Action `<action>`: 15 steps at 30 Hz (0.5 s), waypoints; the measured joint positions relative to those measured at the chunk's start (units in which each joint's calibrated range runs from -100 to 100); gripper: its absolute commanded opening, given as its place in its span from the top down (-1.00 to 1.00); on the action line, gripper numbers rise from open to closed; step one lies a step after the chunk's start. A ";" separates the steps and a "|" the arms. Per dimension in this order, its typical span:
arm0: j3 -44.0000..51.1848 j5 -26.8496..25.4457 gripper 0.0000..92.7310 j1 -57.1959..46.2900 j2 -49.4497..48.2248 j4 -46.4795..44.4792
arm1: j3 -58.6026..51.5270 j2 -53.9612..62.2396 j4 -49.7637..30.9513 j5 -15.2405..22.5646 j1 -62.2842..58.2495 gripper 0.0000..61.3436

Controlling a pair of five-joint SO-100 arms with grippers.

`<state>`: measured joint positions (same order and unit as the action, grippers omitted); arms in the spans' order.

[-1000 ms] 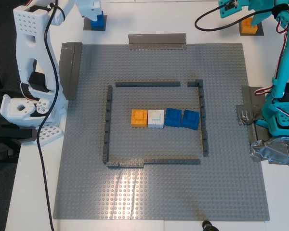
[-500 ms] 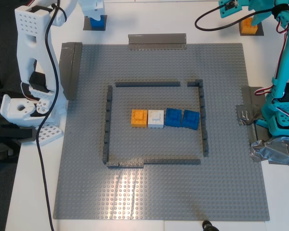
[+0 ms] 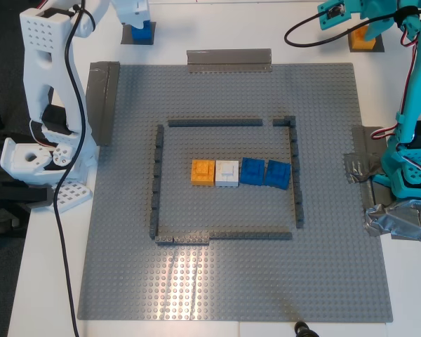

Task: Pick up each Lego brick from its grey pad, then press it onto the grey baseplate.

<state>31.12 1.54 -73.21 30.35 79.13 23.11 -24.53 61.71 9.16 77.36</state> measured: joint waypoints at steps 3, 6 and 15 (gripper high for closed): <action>0.00 0.00 0.54 0.00 0.00 0.00 | 0.00 0.00 0.00 -0.10 -0.09 0.55; 0.00 0.00 0.54 0.00 0.00 0.00 | 0.00 0.00 0.00 -0.10 -0.09 0.55; 0.00 0.26 0.55 0.00 0.00 0.00 | 0.00 0.00 0.00 -0.10 -0.09 0.70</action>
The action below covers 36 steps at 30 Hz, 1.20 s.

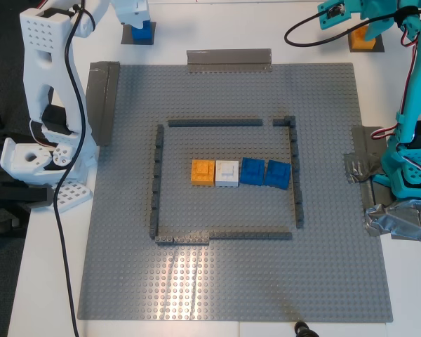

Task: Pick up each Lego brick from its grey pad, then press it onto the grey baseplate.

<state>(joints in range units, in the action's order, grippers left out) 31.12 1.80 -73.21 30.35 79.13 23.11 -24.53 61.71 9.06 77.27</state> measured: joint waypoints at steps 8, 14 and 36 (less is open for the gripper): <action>0.00 0.00 0.86 0.00 0.00 0.00 | 0.10 -0.35 0.00 0.05 0.00 0.99; 0.20 0.00 1.00 0.00 -0.08 0.00 | 0.19 -0.43 -0.08 -0.05 -0.09 0.99; 0.68 -3.34 1.00 1.41 -9.13 8.52 | 1.06 17.70 10.06 -5.33 -6.91 0.99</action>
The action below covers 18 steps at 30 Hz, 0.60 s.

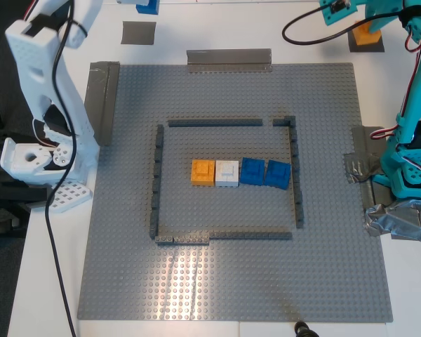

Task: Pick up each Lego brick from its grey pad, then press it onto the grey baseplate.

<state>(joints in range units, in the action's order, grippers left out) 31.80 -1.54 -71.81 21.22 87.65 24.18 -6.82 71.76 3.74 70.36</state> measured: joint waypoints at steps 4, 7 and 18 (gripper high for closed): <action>0.10 0.00 1.00 1.04 -3.55 3.83 | -5.03 6.99 3.78 -2.39 -4.36 1.00; 0.10 -0.31 1.00 2.07 -5.58 7.04 | -9.09 12.35 7.96 -4.89 -8.18 1.00; 0.10 -1.20 1.00 4.74 -14.45 11.65 | -23.11 29.88 24.46 -14.17 -28.55 1.00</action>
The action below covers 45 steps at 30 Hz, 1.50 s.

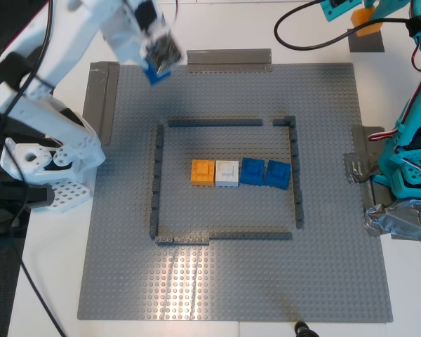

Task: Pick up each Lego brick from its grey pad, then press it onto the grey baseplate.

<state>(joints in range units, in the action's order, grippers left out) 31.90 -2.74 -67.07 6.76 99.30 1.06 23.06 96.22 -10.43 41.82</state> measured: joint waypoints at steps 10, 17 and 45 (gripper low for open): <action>0.00 -0.31 1.00 3.55 -4.23 0.00 | -12.67 5.79 1.61 -1.32 -17.36 1.00; -5.07 -0.37 1.00 5.70 -8.79 0.00 | -19.34 5.87 0.64 -1.81 -25.55 1.00; -37.66 -2.51 1.00 34.04 -28.06 0.00 | -35.20 3.11 -20.43 4.50 -39.09 1.00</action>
<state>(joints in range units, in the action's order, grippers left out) -5.76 -5.25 -33.04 -21.30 99.30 -34.14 26.17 75.78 -5.94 2.73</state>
